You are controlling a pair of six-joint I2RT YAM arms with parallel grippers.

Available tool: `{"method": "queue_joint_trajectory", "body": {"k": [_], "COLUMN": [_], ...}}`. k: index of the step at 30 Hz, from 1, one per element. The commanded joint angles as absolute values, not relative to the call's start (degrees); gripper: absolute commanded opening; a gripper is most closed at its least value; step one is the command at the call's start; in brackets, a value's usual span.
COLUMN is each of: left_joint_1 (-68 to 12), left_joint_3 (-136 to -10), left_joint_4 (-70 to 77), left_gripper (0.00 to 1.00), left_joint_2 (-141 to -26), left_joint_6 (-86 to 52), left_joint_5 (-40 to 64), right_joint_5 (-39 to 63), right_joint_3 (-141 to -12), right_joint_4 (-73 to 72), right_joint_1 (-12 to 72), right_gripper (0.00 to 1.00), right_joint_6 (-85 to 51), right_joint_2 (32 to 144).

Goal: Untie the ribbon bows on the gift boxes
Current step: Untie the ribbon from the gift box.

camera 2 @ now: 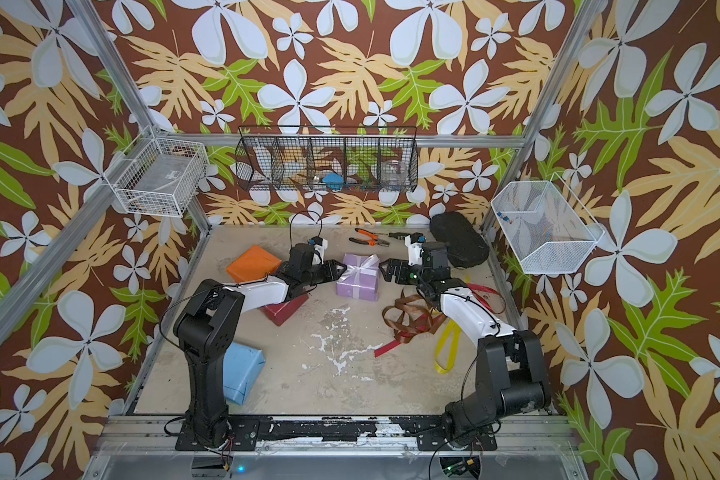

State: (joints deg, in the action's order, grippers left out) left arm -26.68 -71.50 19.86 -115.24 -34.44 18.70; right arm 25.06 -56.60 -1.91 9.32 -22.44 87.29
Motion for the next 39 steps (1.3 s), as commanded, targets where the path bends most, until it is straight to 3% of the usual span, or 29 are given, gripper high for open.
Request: {"method": "queue_joint_trajectory", "body": {"k": [1,4,7,9,11,14,17,26,32,35,38,39], "left_joint_1": [-26.39,-26.28,-26.19,-25.97,-25.93,-25.85,-25.84,-25.66,-25.66,-25.66,-25.69,-25.66], "left_joint_3": [-71.21,-71.23,-71.75,-71.97,-72.28,-72.68,-73.12,-73.65,-73.92,-73.70,-73.33,-73.39], "left_joint_4": [21.60,21.70,21.19,21.10,20.92,20.48,19.94,19.49,18.90,19.00,19.24,19.14], "left_gripper": [0.43,0.38,0.35,0.32,0.23,0.17,0.00,0.00,0.00,0.00,0.00,0.00], "left_joint_2": [-114.14,-113.88,-114.25,-114.52,-114.85,-115.20,-115.31,-115.81,-116.27,-116.33,-116.32,-116.41], "left_joint_6": [-34.79,-34.55,-34.39,-34.30,-34.11,-33.92,-33.51,-33.31,-33.05,-33.11,-33.00,-32.93], "left_joint_5": [19.76,20.16,20.42,20.82,21.20,21.40,21.61,22.36,22.59,22.60,22.05,22.06], "right_joint_5": [24.44,24.94,26.73,26.94,27.55,28.71,28.83,30.31,33.61,35.23,35.71,35.48], "right_joint_3": [-56.78,-58.03,-59.96,-61.04,-61.78,-62.26,-63.13,-65.39,-65.75,-65.38,-64.83,-64.54], "right_joint_4": [-3.67,-5.61,-7.06,-7.55,-8.57,-11.29,-11.96,-12.75,-15.12,-15.58,-16.06,-16.37], "right_joint_1": [9.38,9.09,8.34,7.94,7.74,7.69,7.65,7.56,7.59,7.56,7.61,7.57], "right_gripper": [1.00,0.98,0.78,0.70,0.69,0.69,0.70,0.66,0.44,0.27,0.01,0.00], "right_joint_6": [-21.96,-22.34,-22.83,-23.24,-24.09,-25.50,-26.10,-26.87,-28.88,-29.17,-29.53,-29.45], "right_joint_2": [88.69,91.97,95.71,97.69,99.31,101.08,102.52,106.83,109.45,109.85,109.44,109.17]}}
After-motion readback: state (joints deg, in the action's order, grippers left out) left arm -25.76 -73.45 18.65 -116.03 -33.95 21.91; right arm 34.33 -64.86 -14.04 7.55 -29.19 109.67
